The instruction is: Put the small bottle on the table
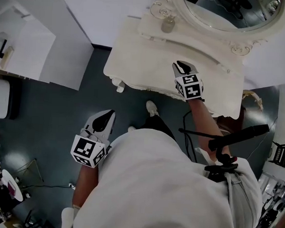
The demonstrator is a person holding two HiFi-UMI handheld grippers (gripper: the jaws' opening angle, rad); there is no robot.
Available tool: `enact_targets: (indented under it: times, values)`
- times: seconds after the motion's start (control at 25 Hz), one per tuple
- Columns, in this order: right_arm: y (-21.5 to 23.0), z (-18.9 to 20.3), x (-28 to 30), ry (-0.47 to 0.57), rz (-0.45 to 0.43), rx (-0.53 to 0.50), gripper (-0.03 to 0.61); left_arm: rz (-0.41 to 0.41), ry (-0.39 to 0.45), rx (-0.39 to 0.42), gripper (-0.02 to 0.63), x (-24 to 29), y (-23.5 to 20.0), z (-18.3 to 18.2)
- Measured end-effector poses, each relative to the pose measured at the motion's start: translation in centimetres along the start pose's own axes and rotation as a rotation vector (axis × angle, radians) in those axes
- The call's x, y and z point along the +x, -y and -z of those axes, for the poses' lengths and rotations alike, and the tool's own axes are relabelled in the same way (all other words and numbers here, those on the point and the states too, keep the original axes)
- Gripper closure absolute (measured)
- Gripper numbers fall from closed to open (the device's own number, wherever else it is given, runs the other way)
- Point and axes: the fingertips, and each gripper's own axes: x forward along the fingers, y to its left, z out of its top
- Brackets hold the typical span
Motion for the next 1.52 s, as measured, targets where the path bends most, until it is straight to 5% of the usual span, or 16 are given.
enact_targets:
  times: [0.16,0.68,1.52]
  values:
    - [-3.1,1.1,-3.5,0.0,0.0,0.004,0.577,0.024,-0.002,0.003,0.611,-1.4,0.9,1.5]
    - [-13.2,4.6,-12.8,-0.006,-0.105,0.021,0.577,0.103,-0.002,0.031,0.611,-4.1,4.0,4.3]
    - [-21.9,2.9,-15.8,0.038,-0.26,-0.074,0.577,0.107,-0.033,0.019,0.611,-5.8,4.5,6.7]
